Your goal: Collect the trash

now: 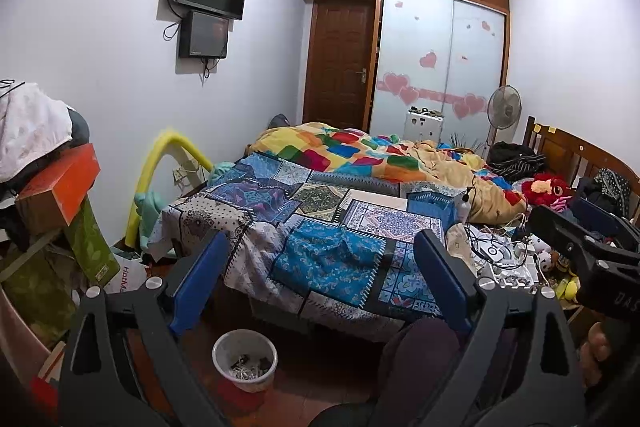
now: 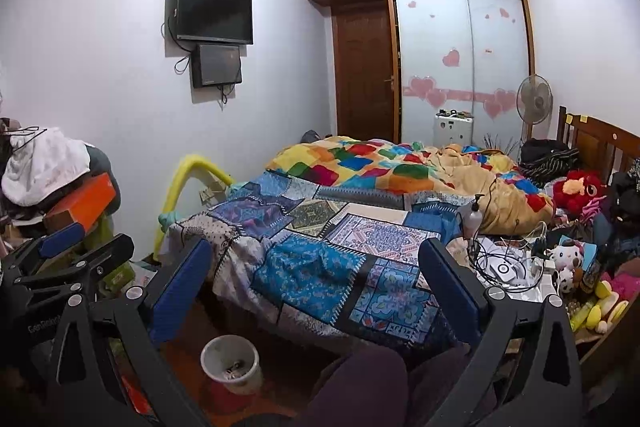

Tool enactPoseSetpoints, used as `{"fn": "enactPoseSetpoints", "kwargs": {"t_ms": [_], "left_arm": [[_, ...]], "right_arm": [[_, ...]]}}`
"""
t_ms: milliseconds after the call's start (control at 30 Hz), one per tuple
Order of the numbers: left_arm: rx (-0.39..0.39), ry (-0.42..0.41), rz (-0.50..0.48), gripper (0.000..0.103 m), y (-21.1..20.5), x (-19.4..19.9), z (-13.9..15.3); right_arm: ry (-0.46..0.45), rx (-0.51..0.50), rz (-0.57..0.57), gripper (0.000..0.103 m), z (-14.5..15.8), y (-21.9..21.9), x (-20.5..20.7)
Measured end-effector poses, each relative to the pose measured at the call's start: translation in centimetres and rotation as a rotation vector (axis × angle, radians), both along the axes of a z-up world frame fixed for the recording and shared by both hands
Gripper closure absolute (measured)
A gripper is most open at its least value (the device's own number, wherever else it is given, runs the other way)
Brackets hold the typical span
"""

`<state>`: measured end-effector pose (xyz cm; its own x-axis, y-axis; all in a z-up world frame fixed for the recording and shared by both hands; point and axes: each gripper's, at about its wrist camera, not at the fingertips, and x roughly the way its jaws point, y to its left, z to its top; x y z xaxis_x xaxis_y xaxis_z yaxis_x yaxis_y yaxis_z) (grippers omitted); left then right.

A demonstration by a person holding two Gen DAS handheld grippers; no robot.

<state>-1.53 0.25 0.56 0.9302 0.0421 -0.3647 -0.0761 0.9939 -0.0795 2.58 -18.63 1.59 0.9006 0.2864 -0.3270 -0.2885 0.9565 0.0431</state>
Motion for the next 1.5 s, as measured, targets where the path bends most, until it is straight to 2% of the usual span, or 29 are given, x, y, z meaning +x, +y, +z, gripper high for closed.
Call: {"fn": "enactPoseSetpoints", "kwargs": {"t_ms": [1500], "left_arm": [[0.003, 0.012, -0.011, 0.008, -0.5, -0.2, -0.4]], "right_arm": [[0.019, -0.004, -0.001, 0.000, 0.0, -1.0, 0.0]]}}
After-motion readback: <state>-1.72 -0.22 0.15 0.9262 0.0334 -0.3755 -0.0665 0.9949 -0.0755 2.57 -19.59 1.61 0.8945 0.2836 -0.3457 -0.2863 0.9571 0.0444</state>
